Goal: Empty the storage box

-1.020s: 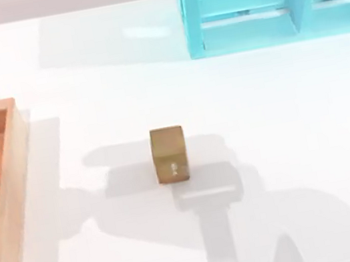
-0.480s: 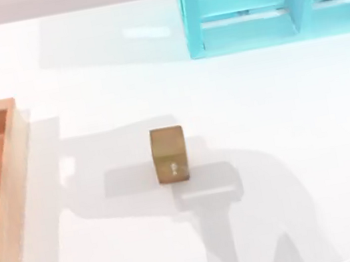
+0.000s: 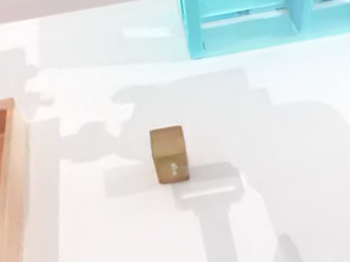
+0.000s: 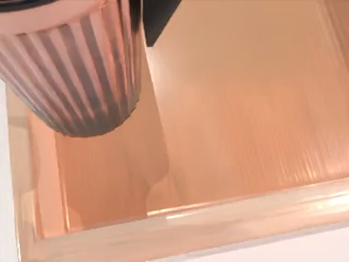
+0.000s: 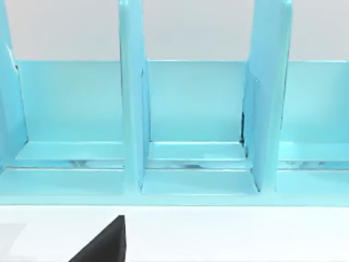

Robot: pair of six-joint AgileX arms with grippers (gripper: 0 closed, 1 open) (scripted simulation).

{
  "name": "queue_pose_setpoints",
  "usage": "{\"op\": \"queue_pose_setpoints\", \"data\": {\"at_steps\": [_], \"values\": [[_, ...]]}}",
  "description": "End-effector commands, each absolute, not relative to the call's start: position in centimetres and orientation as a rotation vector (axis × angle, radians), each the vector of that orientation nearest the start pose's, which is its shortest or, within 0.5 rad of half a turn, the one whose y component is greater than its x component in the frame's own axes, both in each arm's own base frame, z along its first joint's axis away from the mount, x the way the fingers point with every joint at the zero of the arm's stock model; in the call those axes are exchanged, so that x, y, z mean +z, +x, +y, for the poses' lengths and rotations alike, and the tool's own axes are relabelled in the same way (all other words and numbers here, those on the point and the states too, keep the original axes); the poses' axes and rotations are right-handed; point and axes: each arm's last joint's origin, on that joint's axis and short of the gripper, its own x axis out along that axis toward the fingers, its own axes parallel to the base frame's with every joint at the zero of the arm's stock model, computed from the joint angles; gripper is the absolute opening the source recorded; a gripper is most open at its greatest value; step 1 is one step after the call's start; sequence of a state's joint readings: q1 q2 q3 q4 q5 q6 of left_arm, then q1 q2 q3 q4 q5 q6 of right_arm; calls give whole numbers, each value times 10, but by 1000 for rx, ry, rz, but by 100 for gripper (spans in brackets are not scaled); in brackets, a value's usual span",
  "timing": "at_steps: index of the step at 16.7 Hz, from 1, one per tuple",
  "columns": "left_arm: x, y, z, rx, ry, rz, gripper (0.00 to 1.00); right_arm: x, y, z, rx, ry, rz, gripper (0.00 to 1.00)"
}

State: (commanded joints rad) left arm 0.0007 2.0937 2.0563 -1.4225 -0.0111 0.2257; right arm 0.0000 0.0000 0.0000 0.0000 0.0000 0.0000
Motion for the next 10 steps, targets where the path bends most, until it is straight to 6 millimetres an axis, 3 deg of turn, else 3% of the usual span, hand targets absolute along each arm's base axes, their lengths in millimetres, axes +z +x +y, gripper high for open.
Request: {"op": "queue_pose_setpoints", "data": {"at_steps": [5,10], "values": [[251,452,-79,-159,230,1432,0,160,106,-1,0,0,0,100],[211,459,-124,-45,83,1532,0,160,106,-1,0,0,0,100]]}}
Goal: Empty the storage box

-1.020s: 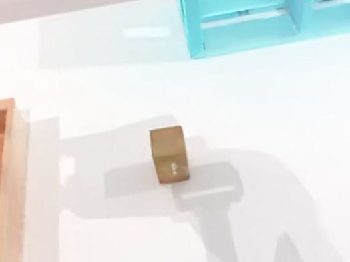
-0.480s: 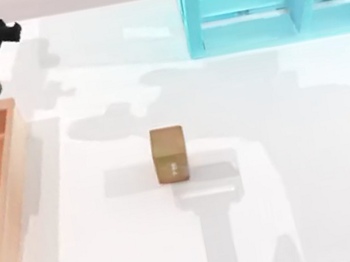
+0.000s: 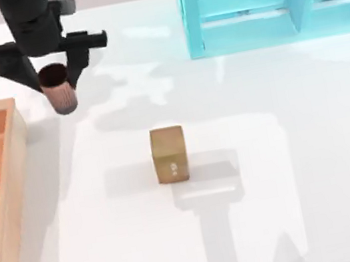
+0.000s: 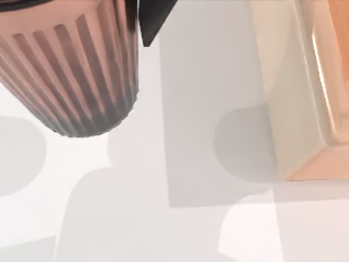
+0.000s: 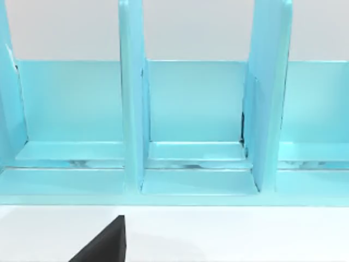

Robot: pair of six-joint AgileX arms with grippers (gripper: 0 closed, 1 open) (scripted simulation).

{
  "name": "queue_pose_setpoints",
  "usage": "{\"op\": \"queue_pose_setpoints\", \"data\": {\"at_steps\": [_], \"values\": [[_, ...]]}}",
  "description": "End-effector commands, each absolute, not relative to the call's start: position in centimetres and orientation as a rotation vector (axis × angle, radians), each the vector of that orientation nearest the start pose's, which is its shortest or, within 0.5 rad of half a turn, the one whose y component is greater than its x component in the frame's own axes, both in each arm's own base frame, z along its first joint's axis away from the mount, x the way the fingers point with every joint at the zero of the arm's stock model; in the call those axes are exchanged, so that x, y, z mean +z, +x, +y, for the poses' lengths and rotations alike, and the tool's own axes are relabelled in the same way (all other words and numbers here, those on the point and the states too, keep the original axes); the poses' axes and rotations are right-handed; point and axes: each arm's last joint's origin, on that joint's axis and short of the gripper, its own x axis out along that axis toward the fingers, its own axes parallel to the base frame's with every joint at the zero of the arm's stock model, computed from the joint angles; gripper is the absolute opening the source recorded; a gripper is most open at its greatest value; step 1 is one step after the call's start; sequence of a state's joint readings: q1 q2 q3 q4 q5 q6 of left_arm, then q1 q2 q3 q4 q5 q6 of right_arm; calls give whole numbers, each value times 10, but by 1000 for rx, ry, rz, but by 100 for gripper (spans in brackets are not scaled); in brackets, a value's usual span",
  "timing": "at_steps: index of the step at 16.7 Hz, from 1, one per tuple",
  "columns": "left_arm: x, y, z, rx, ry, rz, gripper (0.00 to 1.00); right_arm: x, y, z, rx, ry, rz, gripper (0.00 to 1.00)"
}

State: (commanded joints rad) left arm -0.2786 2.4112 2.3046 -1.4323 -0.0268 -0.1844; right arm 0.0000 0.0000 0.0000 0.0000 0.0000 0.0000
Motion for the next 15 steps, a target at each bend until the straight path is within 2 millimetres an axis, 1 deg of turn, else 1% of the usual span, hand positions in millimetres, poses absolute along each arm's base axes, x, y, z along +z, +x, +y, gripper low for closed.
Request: {"op": "queue_pose_setpoints", "data": {"at_steps": [3,6,9,15], "values": [[200,460,-136,-31,44,1564,0,160,106,-1,0,0,0,100],[200,460,-136,-31,44,1564,0,160,106,-1,0,0,0,100],[195,461,-134,-30,43,1566,0,160,106,-1,0,0,0,100],[167,461,-134,-30,44,1566,0,160,106,-1,0,0,0,100]]}}
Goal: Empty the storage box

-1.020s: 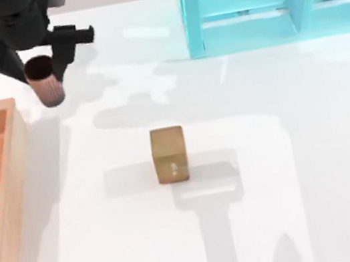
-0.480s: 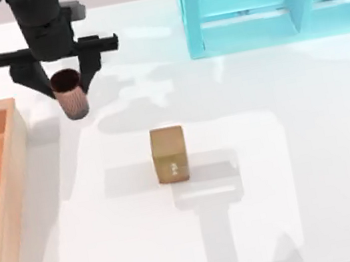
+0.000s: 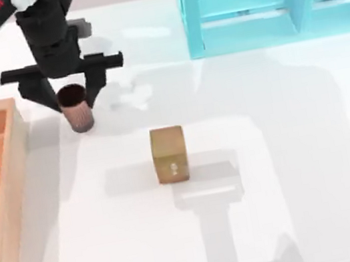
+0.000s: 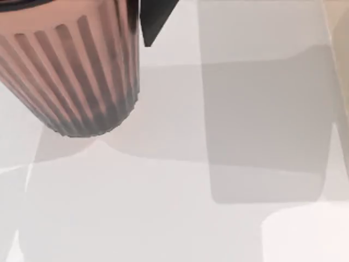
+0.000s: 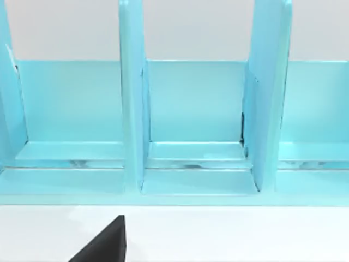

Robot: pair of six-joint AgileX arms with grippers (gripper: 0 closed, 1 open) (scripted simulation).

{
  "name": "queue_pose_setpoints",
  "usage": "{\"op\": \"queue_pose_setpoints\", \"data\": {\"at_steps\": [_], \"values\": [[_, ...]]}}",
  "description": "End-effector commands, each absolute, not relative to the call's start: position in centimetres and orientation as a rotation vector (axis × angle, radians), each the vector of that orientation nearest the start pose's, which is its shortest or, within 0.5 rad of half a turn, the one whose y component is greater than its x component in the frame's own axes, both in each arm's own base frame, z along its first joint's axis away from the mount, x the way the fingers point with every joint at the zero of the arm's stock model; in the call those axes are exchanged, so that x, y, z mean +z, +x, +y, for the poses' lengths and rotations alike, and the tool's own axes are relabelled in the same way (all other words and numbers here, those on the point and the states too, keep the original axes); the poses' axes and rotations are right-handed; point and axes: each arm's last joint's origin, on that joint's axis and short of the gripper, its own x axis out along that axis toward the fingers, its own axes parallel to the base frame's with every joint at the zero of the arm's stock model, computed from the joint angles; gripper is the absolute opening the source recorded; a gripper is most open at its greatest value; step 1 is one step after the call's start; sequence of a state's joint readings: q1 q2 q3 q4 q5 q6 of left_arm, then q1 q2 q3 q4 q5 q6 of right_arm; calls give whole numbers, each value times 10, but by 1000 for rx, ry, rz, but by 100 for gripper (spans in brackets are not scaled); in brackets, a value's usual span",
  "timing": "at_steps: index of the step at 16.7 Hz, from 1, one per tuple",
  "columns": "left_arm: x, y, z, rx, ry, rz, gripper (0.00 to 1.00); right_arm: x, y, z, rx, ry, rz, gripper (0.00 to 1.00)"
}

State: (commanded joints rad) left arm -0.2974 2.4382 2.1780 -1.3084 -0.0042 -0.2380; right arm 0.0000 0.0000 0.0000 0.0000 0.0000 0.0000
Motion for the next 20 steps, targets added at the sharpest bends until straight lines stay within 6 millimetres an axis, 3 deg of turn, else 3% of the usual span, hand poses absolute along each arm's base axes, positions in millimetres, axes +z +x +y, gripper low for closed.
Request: {"op": "queue_pose_setpoints", "data": {"at_steps": [6,19,20], "values": [[155,460,-135,-31,44,1564,0,160,106,-1,0,0,0,100],[155,460,-135,-31,44,1564,98,160,106,-1,0,0,0,100],[155,460,-135,-31,44,1564,100,160,106,-1,0,0,0,100]]}}
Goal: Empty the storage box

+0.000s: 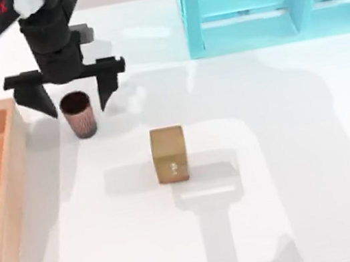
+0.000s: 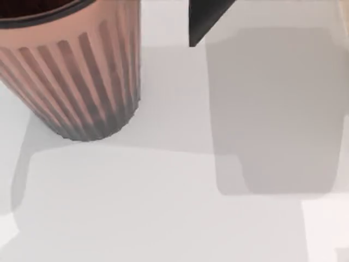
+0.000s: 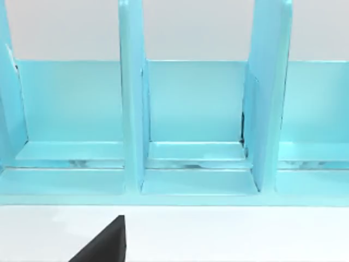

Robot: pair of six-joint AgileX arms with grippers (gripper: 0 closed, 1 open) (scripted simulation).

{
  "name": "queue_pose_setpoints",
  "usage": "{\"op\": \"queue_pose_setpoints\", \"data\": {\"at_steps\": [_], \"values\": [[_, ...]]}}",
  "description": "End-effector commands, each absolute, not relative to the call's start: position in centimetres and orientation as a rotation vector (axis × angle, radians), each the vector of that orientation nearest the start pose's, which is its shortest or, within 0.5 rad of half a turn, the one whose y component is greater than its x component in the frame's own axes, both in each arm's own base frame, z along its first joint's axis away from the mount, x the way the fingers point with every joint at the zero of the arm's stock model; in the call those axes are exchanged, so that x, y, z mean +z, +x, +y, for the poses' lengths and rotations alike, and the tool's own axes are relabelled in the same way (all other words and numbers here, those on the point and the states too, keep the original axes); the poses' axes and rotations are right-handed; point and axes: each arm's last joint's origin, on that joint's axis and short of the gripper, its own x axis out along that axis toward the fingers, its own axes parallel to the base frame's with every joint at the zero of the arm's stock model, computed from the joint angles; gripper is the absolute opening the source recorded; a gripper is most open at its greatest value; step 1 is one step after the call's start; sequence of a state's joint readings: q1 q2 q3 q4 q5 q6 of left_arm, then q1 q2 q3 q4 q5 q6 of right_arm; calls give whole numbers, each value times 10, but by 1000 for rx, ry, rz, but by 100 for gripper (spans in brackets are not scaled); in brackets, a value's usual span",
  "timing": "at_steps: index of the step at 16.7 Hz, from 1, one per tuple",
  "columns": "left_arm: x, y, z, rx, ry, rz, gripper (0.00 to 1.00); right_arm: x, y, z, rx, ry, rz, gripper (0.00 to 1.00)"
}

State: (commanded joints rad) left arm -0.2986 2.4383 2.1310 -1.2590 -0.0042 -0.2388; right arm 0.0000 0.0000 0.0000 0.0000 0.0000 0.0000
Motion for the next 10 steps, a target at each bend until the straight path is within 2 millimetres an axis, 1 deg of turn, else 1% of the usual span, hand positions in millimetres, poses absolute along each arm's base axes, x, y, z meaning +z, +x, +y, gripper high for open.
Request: {"op": "queue_pose_setpoints", "data": {"at_steps": [10], "values": [[157,461,-135,-28,44,1564,100,160,106,-1,0,0,0,100]]}}
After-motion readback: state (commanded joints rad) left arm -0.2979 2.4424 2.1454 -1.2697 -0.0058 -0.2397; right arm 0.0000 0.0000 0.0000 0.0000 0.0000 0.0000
